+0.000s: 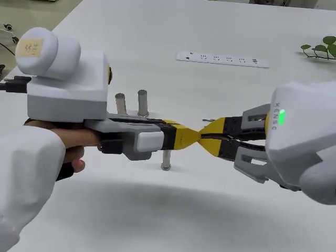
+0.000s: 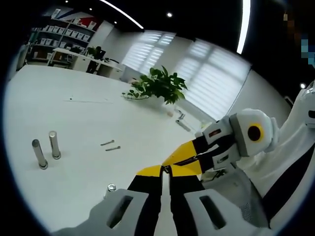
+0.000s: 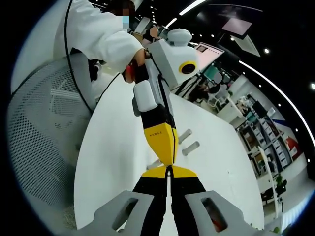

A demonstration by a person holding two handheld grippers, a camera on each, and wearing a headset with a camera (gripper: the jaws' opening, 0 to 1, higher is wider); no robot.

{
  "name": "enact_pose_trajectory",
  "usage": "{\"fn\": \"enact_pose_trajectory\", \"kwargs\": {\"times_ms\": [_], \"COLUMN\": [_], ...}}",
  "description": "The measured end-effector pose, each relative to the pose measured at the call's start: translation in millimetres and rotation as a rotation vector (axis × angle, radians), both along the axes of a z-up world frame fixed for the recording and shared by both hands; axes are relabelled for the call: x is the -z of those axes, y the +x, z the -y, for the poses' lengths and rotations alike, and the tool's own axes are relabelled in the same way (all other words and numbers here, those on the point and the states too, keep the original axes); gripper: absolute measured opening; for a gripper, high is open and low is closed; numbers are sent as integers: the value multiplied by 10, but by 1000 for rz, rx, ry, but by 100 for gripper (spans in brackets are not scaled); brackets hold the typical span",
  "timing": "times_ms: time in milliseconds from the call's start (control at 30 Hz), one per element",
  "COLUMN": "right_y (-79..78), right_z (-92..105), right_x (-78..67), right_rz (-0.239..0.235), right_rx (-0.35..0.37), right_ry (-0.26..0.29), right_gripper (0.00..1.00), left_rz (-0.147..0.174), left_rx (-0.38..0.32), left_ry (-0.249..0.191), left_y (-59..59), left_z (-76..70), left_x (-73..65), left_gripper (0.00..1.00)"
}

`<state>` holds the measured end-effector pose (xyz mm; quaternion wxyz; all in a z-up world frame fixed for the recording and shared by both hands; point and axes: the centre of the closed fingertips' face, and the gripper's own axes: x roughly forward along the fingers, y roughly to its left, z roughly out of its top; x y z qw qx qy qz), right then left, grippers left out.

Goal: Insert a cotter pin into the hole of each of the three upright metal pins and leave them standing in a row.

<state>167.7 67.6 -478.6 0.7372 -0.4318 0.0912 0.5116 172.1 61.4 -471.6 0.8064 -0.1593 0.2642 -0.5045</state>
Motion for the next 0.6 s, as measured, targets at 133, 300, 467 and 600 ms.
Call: {"fn": "enact_pose_trajectory", "kwargs": {"times_ms": [133, 300, 467, 600], "right_y": [4, 18, 37, 70], "right_z": [-8, -8, -11, -8], "right_x": [-18, -28, -26, -18], "right_rz": [16, 22, 69, 41], "right_rx": [-3, 6, -3, 31], "right_ry": [1, 15, 3, 39], "right_gripper": [0, 0, 0, 8], "left_rz": [23, 42, 37, 31], "left_rx": [-1, -2, -10, -5], "left_ry": [25, 46, 38, 64], "left_y": [14, 11, 20, -8], "left_z": [-15, -17, -23, -53], "left_x": [-10, -22, -22, 40], "left_gripper": [0, 0, 0, 0]}}
